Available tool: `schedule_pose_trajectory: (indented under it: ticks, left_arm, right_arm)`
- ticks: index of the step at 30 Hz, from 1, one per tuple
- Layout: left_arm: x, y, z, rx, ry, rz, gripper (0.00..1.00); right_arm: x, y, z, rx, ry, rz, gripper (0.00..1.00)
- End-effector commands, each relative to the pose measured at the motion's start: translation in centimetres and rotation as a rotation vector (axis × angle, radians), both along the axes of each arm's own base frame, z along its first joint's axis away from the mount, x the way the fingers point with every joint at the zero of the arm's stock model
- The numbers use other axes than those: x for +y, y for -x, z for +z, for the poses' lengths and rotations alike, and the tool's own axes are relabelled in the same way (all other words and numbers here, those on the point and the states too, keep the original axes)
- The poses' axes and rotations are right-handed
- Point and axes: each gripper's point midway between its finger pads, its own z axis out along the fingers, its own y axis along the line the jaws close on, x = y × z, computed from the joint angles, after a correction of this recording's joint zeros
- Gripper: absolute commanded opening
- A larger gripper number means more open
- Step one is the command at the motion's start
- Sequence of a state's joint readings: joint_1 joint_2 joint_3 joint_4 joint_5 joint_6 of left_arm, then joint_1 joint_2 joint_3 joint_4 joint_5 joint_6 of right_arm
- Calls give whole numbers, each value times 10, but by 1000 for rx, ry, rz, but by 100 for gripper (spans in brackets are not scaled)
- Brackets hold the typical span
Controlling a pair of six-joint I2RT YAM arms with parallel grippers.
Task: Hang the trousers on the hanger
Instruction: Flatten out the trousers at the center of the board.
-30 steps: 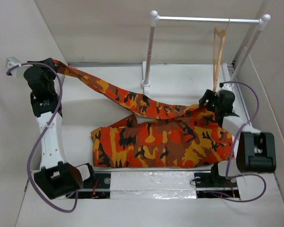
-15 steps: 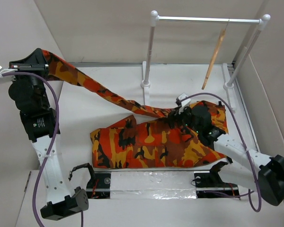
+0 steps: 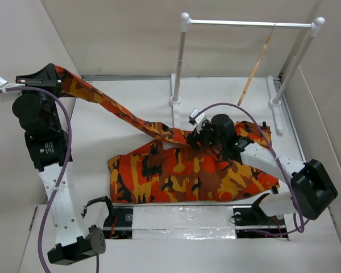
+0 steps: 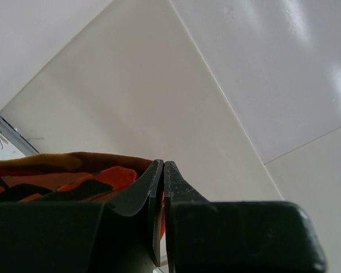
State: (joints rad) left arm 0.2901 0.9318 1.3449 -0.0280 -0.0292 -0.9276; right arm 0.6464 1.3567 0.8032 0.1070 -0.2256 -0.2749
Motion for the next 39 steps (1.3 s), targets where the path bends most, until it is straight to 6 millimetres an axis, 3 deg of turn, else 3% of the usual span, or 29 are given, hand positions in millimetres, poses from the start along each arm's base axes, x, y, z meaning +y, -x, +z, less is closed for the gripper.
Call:
schedule_pose_trajectory:
  ticks: [1,3,8,12,17,19,20,23,25,27,32,33,39]
  left_arm:
    - [0,16,32,-105,-40,28,0]
    - [1,10,28,-100,-37,24,0]
    - [3,7,27,-101,-42,30,0]
    - [4,9,29,-104,-45,38,0]
    - [6,8,23,-93,-47,49,0]
    - [6,7,19,-87,-45,48,0]
    - [7,7,18,-86,-44,51,0]
    - [9,9,10,-72,-39,65,0]
    - [13,7,-5,-39,-36,84,0]
    - [16,13,-13,-28,-31,112,0]
    - [31,18,-57,66,-31,197,0]
    - [33,18,-63,80,-28,206,0]
    - [54,0,-130,220,-13,289,0]
  right_arm:
    - [8,10,26,-55,-52,78,73]
    - [0,25,25,-68,-57,69,66]
    - [-3,36,28,-72,-109,72,61]
    - [12,41,4,28,-30,147,66]
    - [25,44,-16,81,-11,177,65]
    - [24,33,-11,57,-16,128,53]
    - [23,29,-8,52,-21,101,39]
    - [18,6,14,2,-49,-5,12]
    - [10,-11,25,-34,-57,-96,2]
    - [6,-28,37,-67,-79,-159,0]
    - [2,-59,43,-90,-93,-224,0]
    - [1,-74,46,-101,-104,-246,0]
    - [-3,-133,45,-110,-92,-358,0]
